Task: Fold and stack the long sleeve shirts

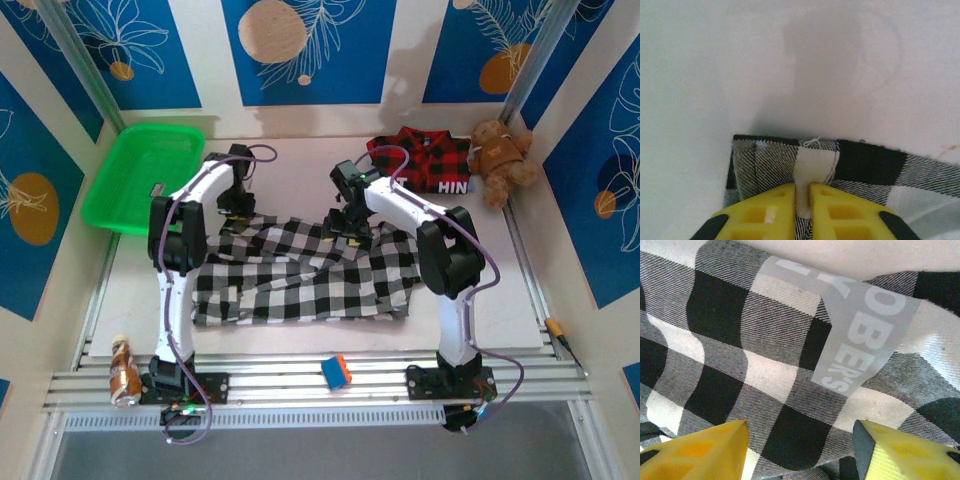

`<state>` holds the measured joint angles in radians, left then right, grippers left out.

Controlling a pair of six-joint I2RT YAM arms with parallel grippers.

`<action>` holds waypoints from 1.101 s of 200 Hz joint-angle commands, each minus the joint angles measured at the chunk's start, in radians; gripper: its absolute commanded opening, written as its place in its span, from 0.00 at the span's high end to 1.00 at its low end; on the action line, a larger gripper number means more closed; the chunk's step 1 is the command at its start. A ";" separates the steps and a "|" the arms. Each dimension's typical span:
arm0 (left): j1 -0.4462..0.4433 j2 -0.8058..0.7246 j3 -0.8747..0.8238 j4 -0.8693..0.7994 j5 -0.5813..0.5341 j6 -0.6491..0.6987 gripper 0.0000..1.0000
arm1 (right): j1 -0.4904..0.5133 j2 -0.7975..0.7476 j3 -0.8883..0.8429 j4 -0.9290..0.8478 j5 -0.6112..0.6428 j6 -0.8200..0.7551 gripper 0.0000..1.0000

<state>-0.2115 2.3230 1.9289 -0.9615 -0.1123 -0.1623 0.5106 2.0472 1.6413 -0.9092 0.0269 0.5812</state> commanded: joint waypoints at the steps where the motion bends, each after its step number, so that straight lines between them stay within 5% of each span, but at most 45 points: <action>1: 0.017 0.015 -0.064 -0.021 0.026 0.006 0.96 | 0.003 -0.027 0.024 -0.019 0.004 -0.006 0.41; 138: 0.019 -0.224 -0.118 0.033 0.119 -0.038 1.00 | -0.005 -0.030 0.035 -0.010 0.017 -0.005 0.40; 220: 0.012 -0.411 -0.224 -0.031 0.199 -0.100 1.00 | -0.016 -0.032 0.045 -0.005 0.024 -0.010 0.27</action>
<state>-0.2050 2.0037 1.7546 -0.9329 0.0391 -0.2260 0.5056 2.0460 1.6554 -0.9058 0.0494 0.5770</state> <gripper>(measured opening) 0.064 0.729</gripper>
